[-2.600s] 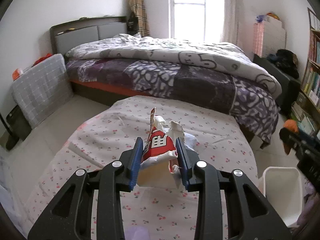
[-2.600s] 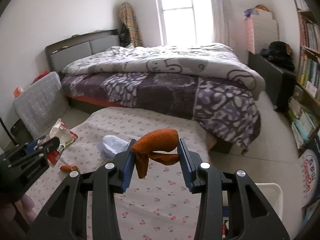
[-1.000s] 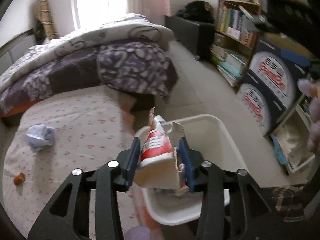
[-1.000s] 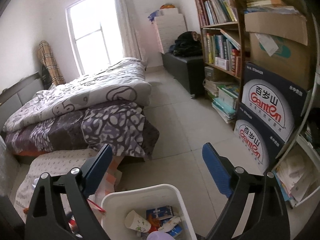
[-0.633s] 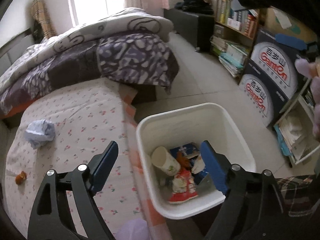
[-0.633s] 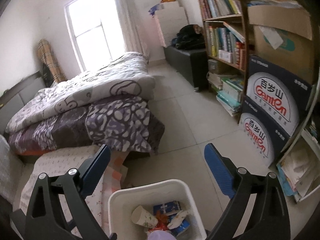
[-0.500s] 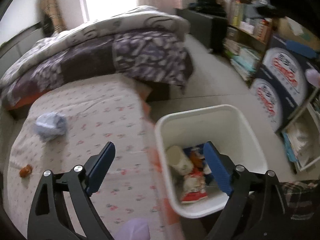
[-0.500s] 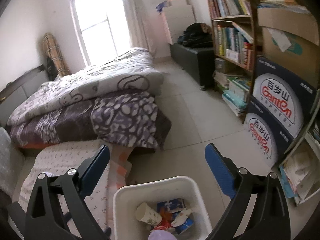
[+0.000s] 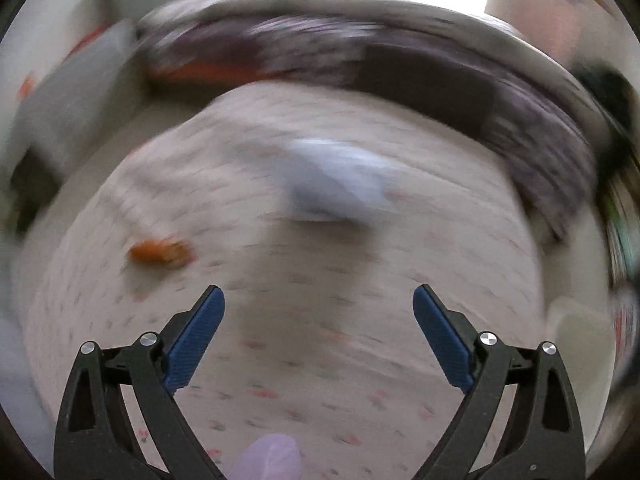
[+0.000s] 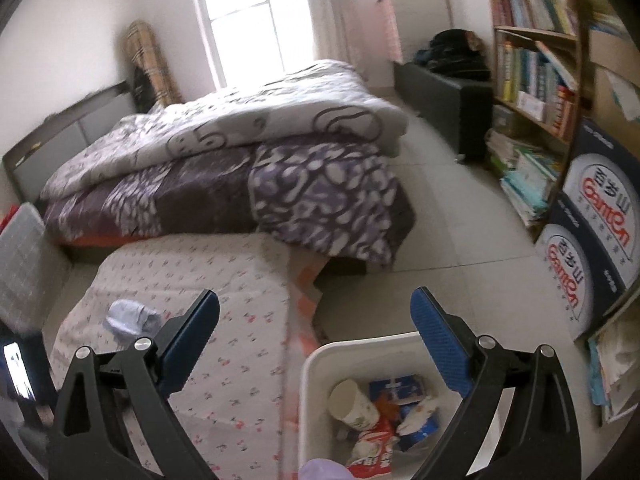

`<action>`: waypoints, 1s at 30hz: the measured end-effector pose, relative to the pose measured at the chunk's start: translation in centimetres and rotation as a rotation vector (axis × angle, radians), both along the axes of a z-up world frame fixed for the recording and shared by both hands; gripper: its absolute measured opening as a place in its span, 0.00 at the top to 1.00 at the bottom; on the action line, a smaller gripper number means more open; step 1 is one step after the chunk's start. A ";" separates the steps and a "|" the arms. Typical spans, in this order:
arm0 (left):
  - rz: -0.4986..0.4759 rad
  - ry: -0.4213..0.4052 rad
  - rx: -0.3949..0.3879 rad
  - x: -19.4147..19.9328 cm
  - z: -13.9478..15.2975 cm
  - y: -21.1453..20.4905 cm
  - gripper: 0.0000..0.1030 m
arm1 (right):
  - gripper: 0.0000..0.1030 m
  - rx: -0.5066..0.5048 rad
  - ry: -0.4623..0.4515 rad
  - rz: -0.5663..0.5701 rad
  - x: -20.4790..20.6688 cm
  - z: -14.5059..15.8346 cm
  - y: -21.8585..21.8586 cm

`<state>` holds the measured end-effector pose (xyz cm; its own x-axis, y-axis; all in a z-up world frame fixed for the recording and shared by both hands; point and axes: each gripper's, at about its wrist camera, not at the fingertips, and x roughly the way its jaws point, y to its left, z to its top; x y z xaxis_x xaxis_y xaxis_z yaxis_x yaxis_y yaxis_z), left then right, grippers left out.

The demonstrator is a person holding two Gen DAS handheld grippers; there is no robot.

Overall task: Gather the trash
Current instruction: 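Grasp the orange carrot snack with the left tool while the right tool grasps the light-blue plastic bag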

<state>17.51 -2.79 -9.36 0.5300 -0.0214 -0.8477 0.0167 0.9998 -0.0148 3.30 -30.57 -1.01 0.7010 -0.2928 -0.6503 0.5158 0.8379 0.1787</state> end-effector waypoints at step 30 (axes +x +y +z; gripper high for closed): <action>0.240 0.082 0.014 7.9 -5.7 12.3 0.75 | 0.09 -0.083 0.189 0.281 10.1 -5.9 11.6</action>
<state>25.39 9.50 -15.02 0.4484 0.1088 -0.8872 -0.2215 0.9751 0.0077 13.38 -19.00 -6.87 0.6314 -0.1632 -0.7581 0.2806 0.9594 0.0272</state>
